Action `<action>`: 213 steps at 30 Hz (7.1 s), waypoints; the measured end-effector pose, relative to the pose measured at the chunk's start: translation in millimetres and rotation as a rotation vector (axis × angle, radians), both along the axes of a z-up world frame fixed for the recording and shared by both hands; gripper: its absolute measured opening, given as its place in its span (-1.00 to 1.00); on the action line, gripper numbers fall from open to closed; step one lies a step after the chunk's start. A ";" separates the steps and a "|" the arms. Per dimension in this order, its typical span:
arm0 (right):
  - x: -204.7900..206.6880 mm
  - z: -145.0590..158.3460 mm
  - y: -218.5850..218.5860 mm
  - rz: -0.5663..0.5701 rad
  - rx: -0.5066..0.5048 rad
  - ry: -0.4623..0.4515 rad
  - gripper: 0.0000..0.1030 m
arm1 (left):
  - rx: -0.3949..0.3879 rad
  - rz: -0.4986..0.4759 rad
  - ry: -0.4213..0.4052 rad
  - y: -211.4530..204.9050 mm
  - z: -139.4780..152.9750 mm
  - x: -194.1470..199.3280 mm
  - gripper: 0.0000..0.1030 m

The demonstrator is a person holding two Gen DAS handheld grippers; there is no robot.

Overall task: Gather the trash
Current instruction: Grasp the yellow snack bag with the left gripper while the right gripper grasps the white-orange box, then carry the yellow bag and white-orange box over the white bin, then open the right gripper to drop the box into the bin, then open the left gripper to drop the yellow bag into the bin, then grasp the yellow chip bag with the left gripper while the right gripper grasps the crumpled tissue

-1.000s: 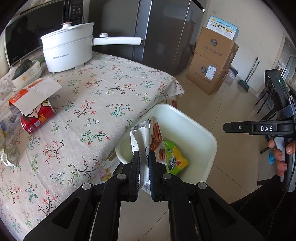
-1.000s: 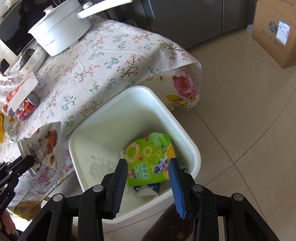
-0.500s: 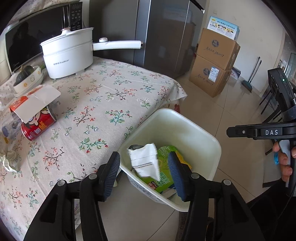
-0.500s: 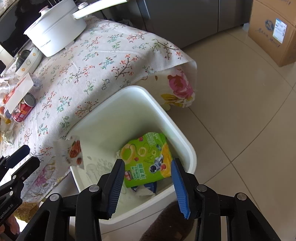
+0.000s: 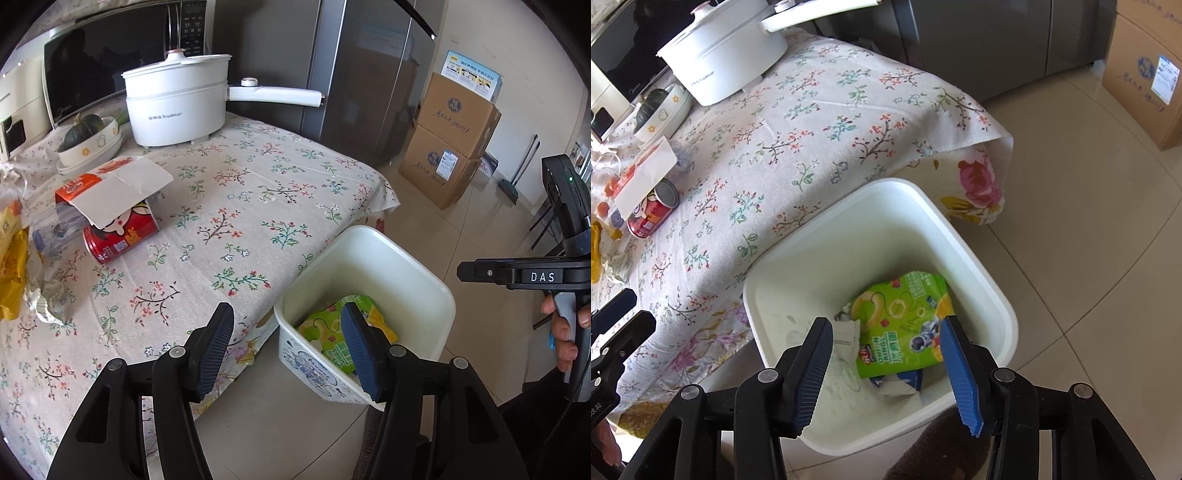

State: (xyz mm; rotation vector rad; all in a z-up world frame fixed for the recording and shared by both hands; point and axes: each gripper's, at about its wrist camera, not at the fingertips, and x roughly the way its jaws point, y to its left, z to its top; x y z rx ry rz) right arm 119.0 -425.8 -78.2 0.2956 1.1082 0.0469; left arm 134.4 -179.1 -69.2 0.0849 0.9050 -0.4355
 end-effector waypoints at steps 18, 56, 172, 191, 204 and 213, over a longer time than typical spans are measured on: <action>69.2 39.6 106.8 0.176 -0.061 -0.060 0.28 | 0.054 0.350 -0.076 171.5 52.4 42.1 0.29; 171.4 16.3 337.8 0.390 -0.309 -0.195 0.38 | 0.049 0.569 -0.004 277.2 27.8 113.8 -0.97; -4.7 0.4 -7.8 0.086 -0.348 0.038 -0.04 | -0.189 -0.200 -0.023 -77.1 21.2 1.5 -1.00; -15.9 27.8 21.1 0.079 -0.310 -0.047 0.43 | 0.013 0.025 -0.010 7.4 18.5 11.8 0.62; 6.1 55.2 106.9 0.177 -0.286 -0.178 0.86 | 0.039 0.222 -0.070 116.5 48.1 4.6 1.00; 39.6 48.1 159.2 0.218 -0.238 -0.216 0.97 | 0.050 0.454 0.007 222.5 46.3 12.7 1.00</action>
